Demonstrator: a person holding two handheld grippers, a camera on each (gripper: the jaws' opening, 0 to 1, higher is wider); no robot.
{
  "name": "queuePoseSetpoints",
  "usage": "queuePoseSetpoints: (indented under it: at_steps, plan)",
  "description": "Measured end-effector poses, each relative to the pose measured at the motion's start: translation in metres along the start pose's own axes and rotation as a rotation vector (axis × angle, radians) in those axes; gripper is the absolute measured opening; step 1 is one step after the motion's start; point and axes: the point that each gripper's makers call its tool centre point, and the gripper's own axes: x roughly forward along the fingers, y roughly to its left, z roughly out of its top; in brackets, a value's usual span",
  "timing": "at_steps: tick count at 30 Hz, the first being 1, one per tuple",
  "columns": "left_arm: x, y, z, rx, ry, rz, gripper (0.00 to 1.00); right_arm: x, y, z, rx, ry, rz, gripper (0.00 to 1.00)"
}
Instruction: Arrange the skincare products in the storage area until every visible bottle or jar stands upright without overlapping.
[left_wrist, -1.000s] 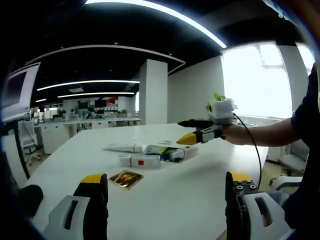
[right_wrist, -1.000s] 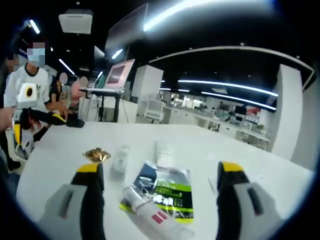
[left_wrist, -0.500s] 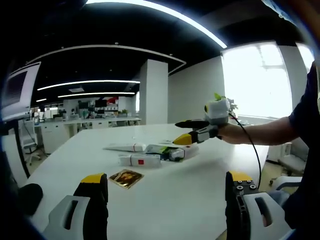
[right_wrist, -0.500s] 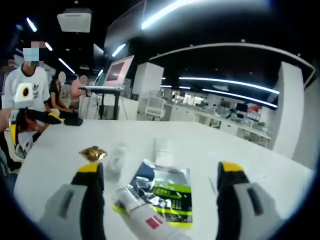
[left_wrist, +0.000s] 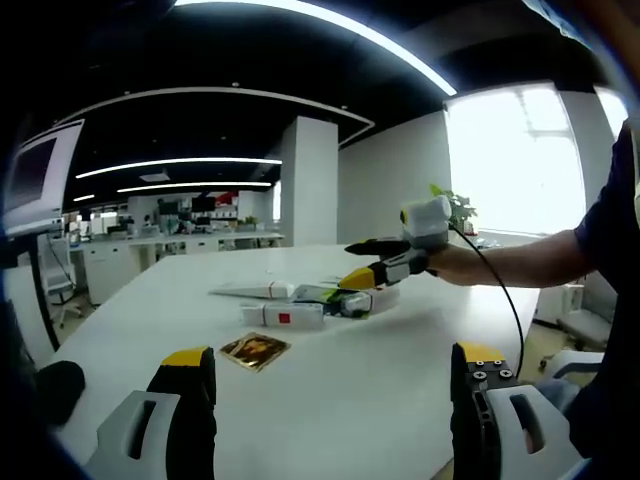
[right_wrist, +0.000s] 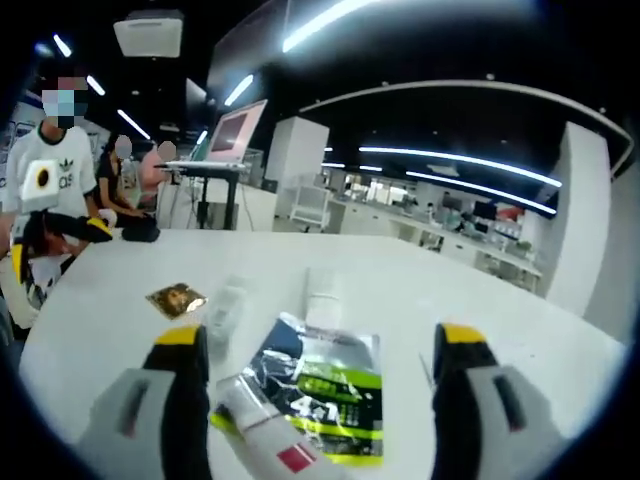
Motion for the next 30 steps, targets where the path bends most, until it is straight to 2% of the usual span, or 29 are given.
queuePoseSetpoints:
  at_steps: [30]
  plan:
    - [-0.002, 0.001, 0.0, 0.003, -0.002, -0.002, 1.0, 0.025, 0.002, -0.003, -0.007, 0.028, 0.017, 0.92]
